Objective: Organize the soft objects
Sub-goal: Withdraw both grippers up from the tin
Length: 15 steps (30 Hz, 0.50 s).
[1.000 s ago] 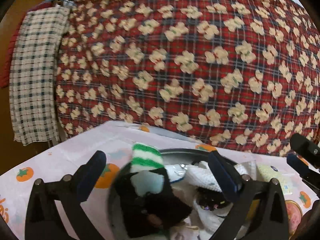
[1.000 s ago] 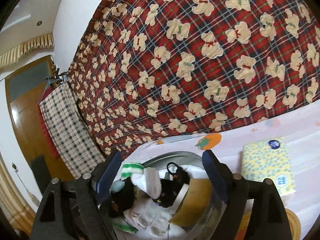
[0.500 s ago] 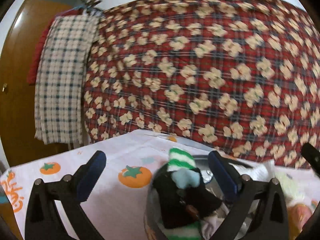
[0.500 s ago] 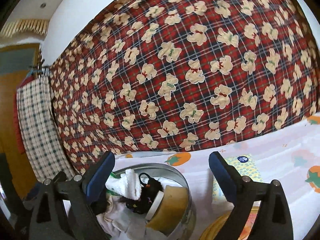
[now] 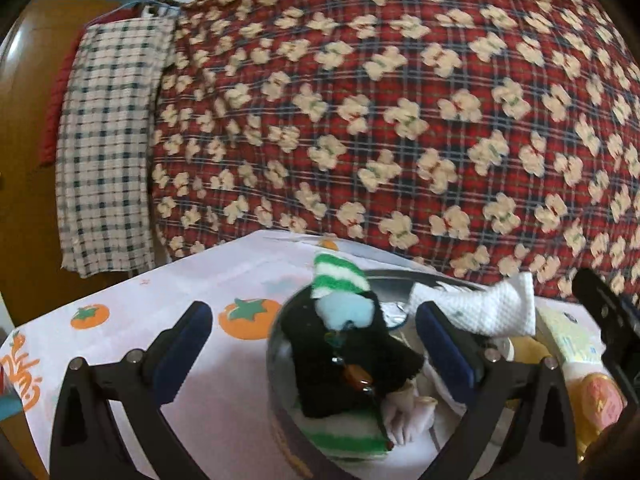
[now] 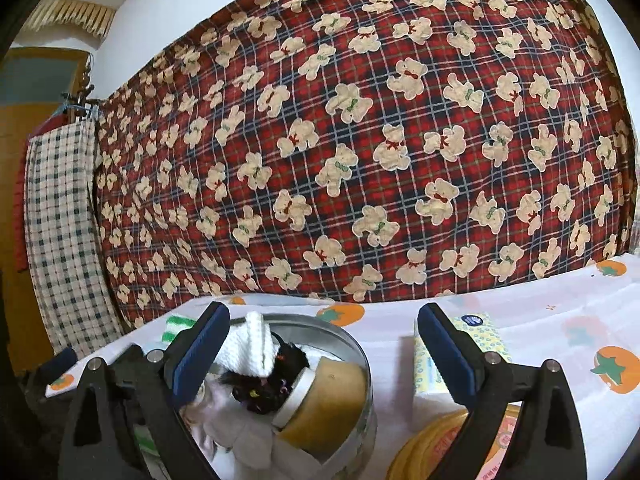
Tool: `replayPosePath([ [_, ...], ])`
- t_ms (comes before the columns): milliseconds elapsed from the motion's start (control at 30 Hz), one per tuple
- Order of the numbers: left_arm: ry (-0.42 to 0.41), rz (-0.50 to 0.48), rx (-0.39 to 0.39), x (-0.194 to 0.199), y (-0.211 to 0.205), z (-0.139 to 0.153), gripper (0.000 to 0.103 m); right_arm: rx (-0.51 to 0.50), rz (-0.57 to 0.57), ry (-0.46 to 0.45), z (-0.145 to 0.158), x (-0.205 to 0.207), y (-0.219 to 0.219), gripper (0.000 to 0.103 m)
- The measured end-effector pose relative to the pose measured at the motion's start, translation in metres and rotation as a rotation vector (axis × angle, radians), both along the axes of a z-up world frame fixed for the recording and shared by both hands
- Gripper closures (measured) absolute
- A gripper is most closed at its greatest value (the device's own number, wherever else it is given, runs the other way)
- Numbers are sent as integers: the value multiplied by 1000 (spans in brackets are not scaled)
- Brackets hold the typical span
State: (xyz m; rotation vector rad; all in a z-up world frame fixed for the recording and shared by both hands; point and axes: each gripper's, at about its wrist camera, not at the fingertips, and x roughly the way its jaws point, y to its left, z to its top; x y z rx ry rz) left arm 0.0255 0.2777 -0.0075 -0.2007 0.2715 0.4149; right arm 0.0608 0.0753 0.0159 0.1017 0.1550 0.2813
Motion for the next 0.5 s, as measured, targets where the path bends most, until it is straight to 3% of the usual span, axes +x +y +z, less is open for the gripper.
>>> replayPosePath([
  [500, 20, -1, 55, -9, -19, 2, 0, -12, -24, -18, -3, -17, -8, 6],
])
